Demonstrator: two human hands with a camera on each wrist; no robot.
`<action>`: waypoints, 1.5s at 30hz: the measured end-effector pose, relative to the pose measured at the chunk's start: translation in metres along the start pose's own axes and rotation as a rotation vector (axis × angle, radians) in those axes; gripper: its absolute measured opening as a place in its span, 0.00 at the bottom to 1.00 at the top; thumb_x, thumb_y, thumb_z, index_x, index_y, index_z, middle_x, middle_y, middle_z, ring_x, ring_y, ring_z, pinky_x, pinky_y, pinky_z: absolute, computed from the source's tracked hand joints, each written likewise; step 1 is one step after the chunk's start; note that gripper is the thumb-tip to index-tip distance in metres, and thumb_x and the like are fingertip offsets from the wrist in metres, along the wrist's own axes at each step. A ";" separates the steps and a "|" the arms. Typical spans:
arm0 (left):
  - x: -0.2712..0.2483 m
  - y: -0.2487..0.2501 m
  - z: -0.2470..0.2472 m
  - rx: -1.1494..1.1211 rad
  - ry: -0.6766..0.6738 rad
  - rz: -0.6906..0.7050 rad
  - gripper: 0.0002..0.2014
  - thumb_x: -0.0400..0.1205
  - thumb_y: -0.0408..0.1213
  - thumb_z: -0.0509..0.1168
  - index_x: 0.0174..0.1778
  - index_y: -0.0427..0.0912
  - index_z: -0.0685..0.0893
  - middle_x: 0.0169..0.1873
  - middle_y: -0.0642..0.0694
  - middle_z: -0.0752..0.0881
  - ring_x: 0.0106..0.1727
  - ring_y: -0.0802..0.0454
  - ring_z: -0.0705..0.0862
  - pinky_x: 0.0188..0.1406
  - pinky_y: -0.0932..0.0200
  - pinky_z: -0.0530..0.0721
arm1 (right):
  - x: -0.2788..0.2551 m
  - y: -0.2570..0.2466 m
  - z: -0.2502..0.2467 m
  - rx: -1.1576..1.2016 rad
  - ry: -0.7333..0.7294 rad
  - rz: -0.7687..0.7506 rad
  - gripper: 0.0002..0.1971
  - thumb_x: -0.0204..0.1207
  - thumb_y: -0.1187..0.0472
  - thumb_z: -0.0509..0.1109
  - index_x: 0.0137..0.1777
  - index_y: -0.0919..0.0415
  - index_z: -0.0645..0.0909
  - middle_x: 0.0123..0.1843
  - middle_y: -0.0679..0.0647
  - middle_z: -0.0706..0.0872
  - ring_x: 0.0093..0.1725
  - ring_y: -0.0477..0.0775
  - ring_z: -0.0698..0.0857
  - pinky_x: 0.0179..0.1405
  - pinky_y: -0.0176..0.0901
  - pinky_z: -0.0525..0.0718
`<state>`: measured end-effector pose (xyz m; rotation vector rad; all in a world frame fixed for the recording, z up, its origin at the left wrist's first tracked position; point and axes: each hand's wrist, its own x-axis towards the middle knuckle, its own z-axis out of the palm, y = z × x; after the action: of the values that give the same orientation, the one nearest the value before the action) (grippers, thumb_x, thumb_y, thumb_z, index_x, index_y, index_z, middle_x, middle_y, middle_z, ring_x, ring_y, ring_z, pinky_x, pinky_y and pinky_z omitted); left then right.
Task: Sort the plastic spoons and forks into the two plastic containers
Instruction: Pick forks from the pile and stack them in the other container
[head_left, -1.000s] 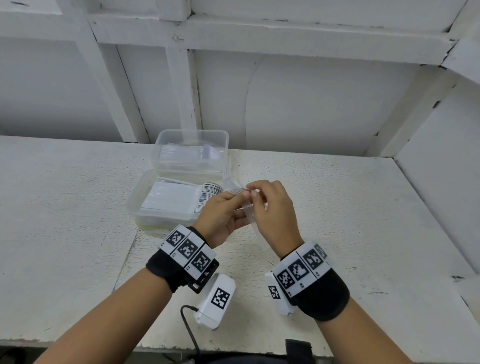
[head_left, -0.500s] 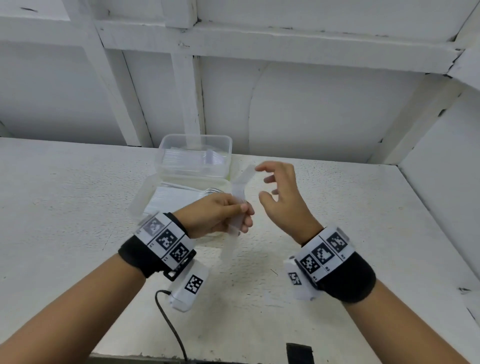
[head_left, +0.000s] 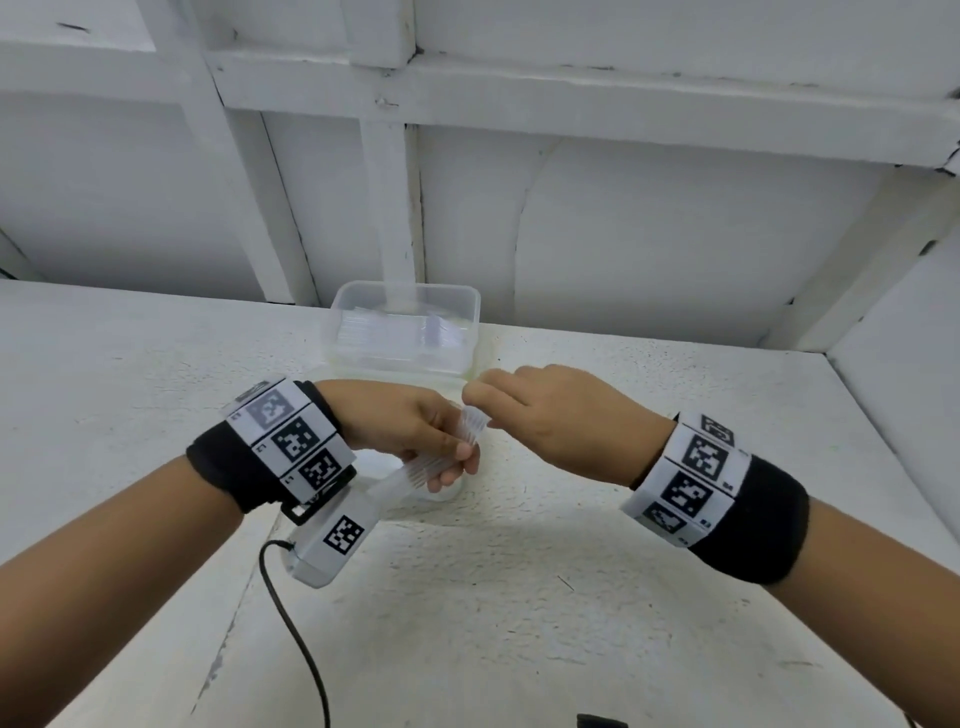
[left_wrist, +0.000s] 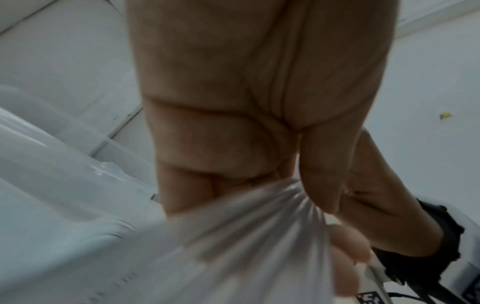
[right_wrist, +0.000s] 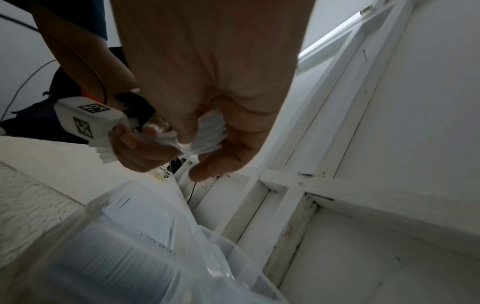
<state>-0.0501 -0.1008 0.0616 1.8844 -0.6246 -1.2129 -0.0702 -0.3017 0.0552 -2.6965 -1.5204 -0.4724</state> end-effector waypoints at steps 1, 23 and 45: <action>0.001 -0.002 -0.003 0.017 -0.003 -0.004 0.09 0.86 0.31 0.55 0.45 0.40 0.80 0.29 0.55 0.84 0.33 0.59 0.83 0.40 0.66 0.80 | 0.000 0.002 0.003 0.051 -0.038 0.008 0.26 0.69 0.71 0.72 0.63 0.56 0.64 0.49 0.56 0.83 0.29 0.58 0.79 0.20 0.45 0.75; 0.023 -0.075 -0.170 0.788 0.750 -0.359 0.17 0.86 0.33 0.51 0.67 0.39 0.79 0.68 0.42 0.77 0.64 0.42 0.78 0.65 0.51 0.74 | 0.119 0.146 0.068 0.491 -0.057 0.739 0.15 0.83 0.65 0.58 0.67 0.63 0.76 0.61 0.62 0.82 0.58 0.62 0.81 0.58 0.48 0.76; 0.046 -0.093 -0.174 0.836 0.599 -0.420 0.23 0.84 0.28 0.52 0.76 0.43 0.71 0.73 0.41 0.64 0.76 0.43 0.62 0.76 0.55 0.60 | 0.172 0.123 0.130 0.348 -0.311 0.624 0.16 0.79 0.72 0.56 0.63 0.62 0.76 0.58 0.59 0.84 0.55 0.62 0.83 0.49 0.47 0.79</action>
<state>0.1265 -0.0214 0.0005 3.0300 -0.4304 -0.5480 0.1486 -0.2030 -0.0071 -2.8185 -0.6225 0.2192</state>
